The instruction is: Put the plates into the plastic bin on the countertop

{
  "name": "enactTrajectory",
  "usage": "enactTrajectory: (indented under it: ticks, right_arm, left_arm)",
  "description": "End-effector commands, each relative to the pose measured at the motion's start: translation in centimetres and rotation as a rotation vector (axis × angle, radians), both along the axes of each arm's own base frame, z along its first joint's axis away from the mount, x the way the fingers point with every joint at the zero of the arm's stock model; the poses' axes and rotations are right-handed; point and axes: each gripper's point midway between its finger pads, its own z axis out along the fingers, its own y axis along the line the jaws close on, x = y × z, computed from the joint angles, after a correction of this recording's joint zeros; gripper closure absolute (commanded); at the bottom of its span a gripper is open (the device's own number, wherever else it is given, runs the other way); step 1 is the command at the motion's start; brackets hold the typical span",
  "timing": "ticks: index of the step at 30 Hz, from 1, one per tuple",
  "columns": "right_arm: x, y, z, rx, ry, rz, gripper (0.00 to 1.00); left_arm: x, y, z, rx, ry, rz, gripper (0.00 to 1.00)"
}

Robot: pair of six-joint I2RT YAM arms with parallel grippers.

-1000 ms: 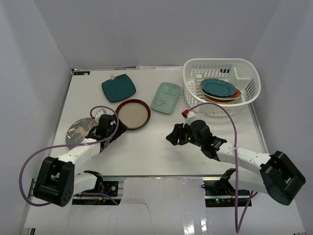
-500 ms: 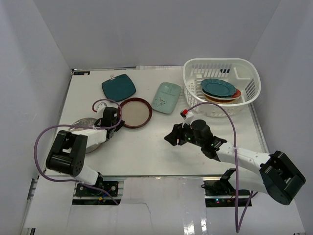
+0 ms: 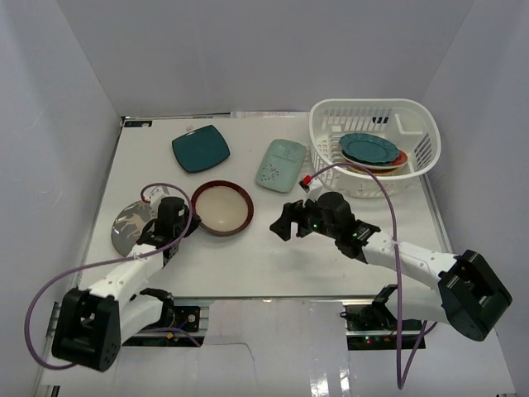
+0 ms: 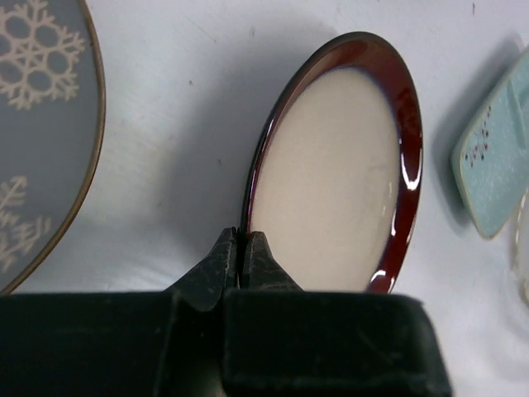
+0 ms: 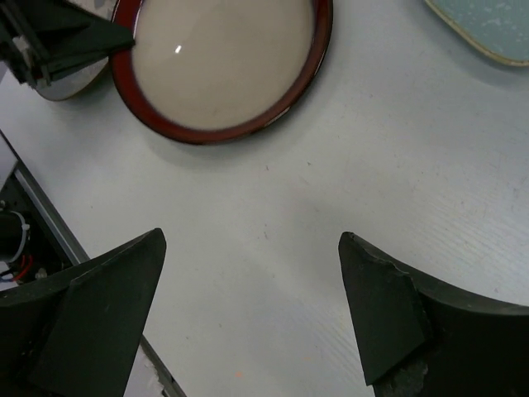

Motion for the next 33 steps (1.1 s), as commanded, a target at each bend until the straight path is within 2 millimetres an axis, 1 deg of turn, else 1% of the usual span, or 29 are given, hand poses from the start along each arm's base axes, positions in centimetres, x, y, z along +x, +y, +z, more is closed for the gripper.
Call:
enactTrajectory:
  ticks: [1, 2, 3, 4, 5, 6, 7, 8, 9, 10, 13, 14, 15, 17, 18, 20, 21, 22, 24, 25, 26, 27, 28, 29, 30, 31, 32, 33]
  right_arm:
    - [1.0, 1.7, 1.6, 0.023, 0.001, 0.026, 0.1]
    - [1.2, 2.4, 2.3, 0.046, 0.017, 0.038, 0.1]
    - [1.2, 2.8, 2.4, 0.053, 0.029, 0.045, 0.1]
    - [1.4, 3.2, 1.5, 0.042, 0.06, 0.049, 0.1]
    - [1.6, 3.8, 2.1, 0.06, 0.068, 0.066, 0.1]
    - [1.7, 4.2, 2.0, 0.071, 0.088, 0.065, 0.1]
    - [2.0, 4.4, 1.3, 0.066, 0.109, 0.06, 0.1]
    - [2.3, 4.7, 1.5, 0.082, 0.113, 0.065, 0.1]
    - [2.5, 4.8, 1.4, 0.091, 0.132, 0.063, 0.1]
    - [2.9, 4.7, 1.2, 0.096, 0.14, 0.054, 0.1]
    - [3.5, 4.4, 1.6, 0.123, 0.145, 0.059, 0.1]
    - [3.5, 4.5, 1.9, 0.137, 0.145, 0.068, 0.09]
    - [3.7, 4.5, 2.4, 0.161, 0.14, 0.074, 0.01]
    - [3.6, 4.6, 2.6, 0.177, 0.149, 0.085, 0.1]
    - [3.7, 4.6, 2.6, 0.188, 0.159, 0.081, 0.26]
    - [3.4, 4.6, 2.6, 0.211, 0.193, 0.104, 0.45]
    - [3.4, 4.2, 2.9, 0.254, 0.228, 0.093, 0.71]
    - [3.5, 4.0, 3.4, 0.286, 0.235, 0.088, 0.79]
    - [3.6, 3.5, 4.7, 0.344, 0.225, 0.092, 0.92]
    - [4.1, 3.0, 5.5, 0.364, 0.226, 0.095, 0.92]
    - [4.4, 2.6, 6.6, 0.383, 0.207, 0.098, 0.92]
    - [5.3, 1.8, 7.6, 0.4, 0.189, 0.079, 0.92]
    - [6.1, 1.1, 9.0, 0.42, 0.161, 0.07, 0.92]
    - [6.9, 0.4, 10.1, 0.433, 0.139, 0.047, 0.92]
    - [8.9, -1.8, 11.8, 0.446, 0.088, -0.016, 0.92]
    - [10.5, -3.3, 12.7, 0.438, 0.052, -0.083, 0.92]
    - [12.0, -4.9, 14.0, 0.406, 0.013, -0.135, 0.92]
    - [14.4, -8.0, 14.6, 0.391, -0.022, -0.245, 0.92]
  left_arm:
    - [-1.1, -1.5, 4.6, -0.034, -0.11, -0.122, 1.0]
    - [-1.8, -1.7, 5.2, -0.043, -0.114, -0.142, 1.0]
    - [-2.2, -2.0, 7.2, -0.065, -0.178, -0.162, 1.0]
    - [-2.5, -2.4, 8.1, -0.082, -0.204, -0.191, 1.0]
    - [-3.2, -3.4, 8.9, -0.102, -0.222, -0.254, 1.0]
    - [-3.8, -4.0, 10.1, -0.125, -0.26, -0.294, 1.0]
    - [-4.1, -4.4, 10.5, -0.139, -0.27, -0.324, 1.0]
    - [-4.6, -5.3, 11.1, -0.156, -0.282, -0.385, 1.0]
    - [-4.9, -5.7, 11.5, -0.166, -0.29, -0.414, 1.0]
    - [-5.2, -6.1, 11.9, -0.177, -0.302, -0.439, 1.0]
    - [-5.6, -7.2, 13.8, -0.191, -0.372, -0.527, 1.0]
    - [-5.9, -7.7, 14.4, -0.192, -0.389, -0.566, 1.0]
    - [-5.9, -7.9, 14.7, -0.191, -0.397, -0.583, 1.0]
    - [-6.0, -8.6, 15.1, -0.198, -0.407, -0.631, 1.0]
    - [-6.0, -8.8, 15.7, -0.19, -0.431, -0.653, 1.0]
    - [-5.9, -9.2, 16.8, -0.191, -0.469, -0.683, 1.0]
    - [-5.8, -9.3, 17.5, -0.181, -0.492, -0.697, 0.98]
    - [-5.7, -9.3, 18.0, -0.172, -0.508, -0.703, 0.94]
    - [-5.5, -9.3, 18.7, -0.151, -0.532, -0.71, 0.89]
    - [-5.4, -9.2, 19.6, -0.128, -0.559, -0.717, 0.82]
    - [-5.4, -9.3, 19.9, -0.117, -0.569, -0.728, 0.73]
    - [-5.4, -9.3, 20.2, -0.105, -0.577, -0.737, 0.61]
    - [-5.3, -9.2, 21.0, -0.069, -0.593, -0.749, 0.38]
    - [-5.2, -9.1, 21.4, -0.041, -0.597, -0.748, 0.29]
    - [-5.0, -8.9, 21.5, -0.01, -0.593, -0.746, 0.22]
    - [-4.7, -8.3, 22.0, 0.063, -0.593, -0.726, 0.14]
    - [-4.4, -8.0, 22.1, 0.1, -0.589, -0.715, 0.11]
    - [-4.6, -7.9, 21.8, 0.135, -0.569, -0.715, 0.09]
